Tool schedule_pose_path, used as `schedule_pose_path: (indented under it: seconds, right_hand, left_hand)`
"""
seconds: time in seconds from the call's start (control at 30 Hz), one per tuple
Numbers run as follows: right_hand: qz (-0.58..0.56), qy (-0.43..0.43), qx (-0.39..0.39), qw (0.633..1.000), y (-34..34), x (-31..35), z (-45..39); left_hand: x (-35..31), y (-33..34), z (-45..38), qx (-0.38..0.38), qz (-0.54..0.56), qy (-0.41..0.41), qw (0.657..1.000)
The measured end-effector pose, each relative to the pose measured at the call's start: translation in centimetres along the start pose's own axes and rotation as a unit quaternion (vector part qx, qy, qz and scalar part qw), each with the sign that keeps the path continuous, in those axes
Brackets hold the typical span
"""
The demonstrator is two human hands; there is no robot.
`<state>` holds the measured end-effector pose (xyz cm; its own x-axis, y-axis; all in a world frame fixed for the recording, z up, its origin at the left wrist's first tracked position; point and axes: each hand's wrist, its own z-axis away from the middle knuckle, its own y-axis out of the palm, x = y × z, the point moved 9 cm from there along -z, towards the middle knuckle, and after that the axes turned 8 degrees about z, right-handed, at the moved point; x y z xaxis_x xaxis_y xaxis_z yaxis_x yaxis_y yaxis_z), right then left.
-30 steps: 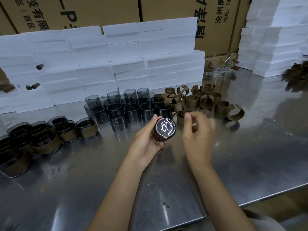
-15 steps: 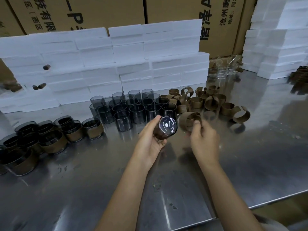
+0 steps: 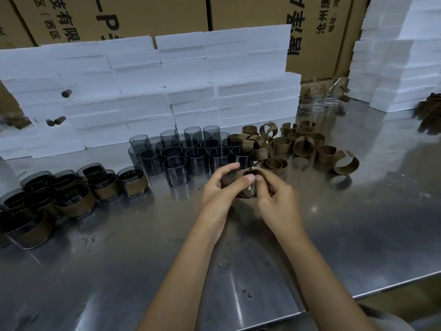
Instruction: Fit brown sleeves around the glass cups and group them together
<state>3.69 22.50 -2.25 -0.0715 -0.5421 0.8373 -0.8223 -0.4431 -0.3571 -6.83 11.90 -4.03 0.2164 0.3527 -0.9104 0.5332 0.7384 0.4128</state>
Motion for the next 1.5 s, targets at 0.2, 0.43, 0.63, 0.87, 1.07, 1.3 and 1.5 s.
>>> schedule_pose_path:
  seconds: [0.2, 0.43, 0.63, 0.87, 1.07, 1.3, 1.5]
  right_hand:
    - [-0.152, 0.099, 0.145, 0.973, 2.5, -0.6, 0.6]
    - [-0.178, 0.101, 0.143, 0.968, 2.6, -0.3, 0.6]
    - [-0.204, 0.126, 0.041, 0.97, 1.3, -0.8, 0.3]
    - [-0.31, 0.239, 0.094, 0.916, 2.9, -1.9, 0.4]
    - [-0.401, 0.316, 0.075, 0.856, 3.4, -2.5, 0.9]
    - [-0.403, 0.34, 0.074, 0.846, 4.8, -2.1, 0.7]
    - [-0.402, 0.337, 0.098, 0.846, 5.0, -2.0, 0.8]
  left_hand:
    - [-0.5, 0.8, 0.6, 0.025, 0.051, -0.02, 0.998]
    - [0.3, 1.7, 0.7, 0.069, 0.083, -0.063, 0.992]
    - [0.8, 2.4, 0.7, 0.092, 0.144, -0.077, 0.982]
    - [0.8, 0.8, 0.4, 0.0, 0.094, -0.085, 0.992]
    - [1.5, 1.1, 0.9, -0.025, 0.018, -0.079, 0.996]
    - [0.9, 0.4, 0.9, -0.062, 0.036, -0.032, 0.997]
    - [1.2, 0.4, 0.5, -0.06, 0.048, -0.035, 0.996]
